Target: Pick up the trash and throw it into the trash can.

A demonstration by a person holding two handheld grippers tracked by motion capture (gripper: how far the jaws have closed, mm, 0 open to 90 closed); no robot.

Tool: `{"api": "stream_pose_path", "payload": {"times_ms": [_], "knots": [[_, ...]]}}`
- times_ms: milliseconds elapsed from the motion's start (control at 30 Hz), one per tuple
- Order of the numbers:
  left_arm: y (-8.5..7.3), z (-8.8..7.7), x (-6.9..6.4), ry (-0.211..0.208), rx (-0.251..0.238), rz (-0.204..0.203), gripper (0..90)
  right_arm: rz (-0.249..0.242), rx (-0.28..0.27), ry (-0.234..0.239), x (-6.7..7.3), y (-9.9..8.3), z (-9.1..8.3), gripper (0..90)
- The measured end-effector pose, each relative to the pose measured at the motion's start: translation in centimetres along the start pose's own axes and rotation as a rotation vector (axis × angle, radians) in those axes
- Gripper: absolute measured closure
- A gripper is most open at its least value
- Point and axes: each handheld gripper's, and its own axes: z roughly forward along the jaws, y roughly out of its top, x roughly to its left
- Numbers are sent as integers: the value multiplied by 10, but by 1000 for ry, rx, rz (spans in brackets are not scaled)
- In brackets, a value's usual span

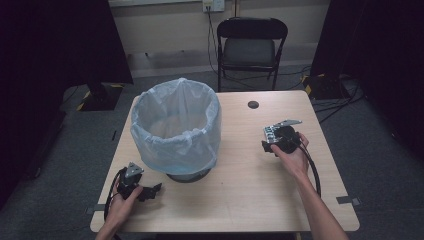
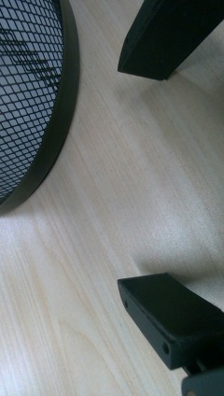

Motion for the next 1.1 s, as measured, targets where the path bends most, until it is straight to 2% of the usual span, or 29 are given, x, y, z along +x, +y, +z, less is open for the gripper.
{"api": "stream_pose_path", "payload": {"times_ms": [33,100,167,233,267,333,367,433,500,567,633,667,700,733,833,867,900,1000,1033,1100], "knots": [[0,0,0,0,0,0,0,17,-5,5,-2,2,3,149],[0,0,0,1,1,0,0,17,-7,-22,-3,7,8,144],[0,0,0,0,0,0,0,36,6,2,-7,11,15,160],[0,0,0,1,1,1,0,34,1,-30,-10,16,19,132],[0,0,0,1,0,0,0,34,14,-28,-12,19,23,150],[0,0,0,1,1,1,0,46,-1,-42,-17,22,26,155],[0,0,0,2,1,1,0,62,24,-33,-22,26,32,151],[0,0,0,1,1,0,0,65,27,-22,-24,27,34,151],[0,0,0,0,0,-1,0,56,20,-46,-25,30,37,139],[0,0,0,1,0,-1,0,65,54,-17,-26,32,43,165],[0,0,-1,3,-1,-3,2,65,63,-31,-27,34,49,150],[0,0,-1,3,-1,-3,2,87,77,-38,-29,35,54,146],[0,0,-1,3,-1,-4,2,87,77,-38,-29,35,54,146],[0,0,-1,3,-1,-4,2,91,102,-50,-31,33,59,148],[0,0,-1,3,-1,-4,2,94,108,-50,-31,32,61,153],[0,0,-1,3,-2,-3,2,99,112,-68,-30,29,62,160],[0,0,-1,3,-1,-4,3,101,115,-57,-29,28,62,157],[0,0,-1,7,-3,-3,5,101,120,-64,-28,25,64,147],[0,0,-1,6,-3,-3,5,108,133,-50,-28,24,66,145],[0,0,-1,6,-4,-4,5,120,123,-51,-28,23,66,142]]}}
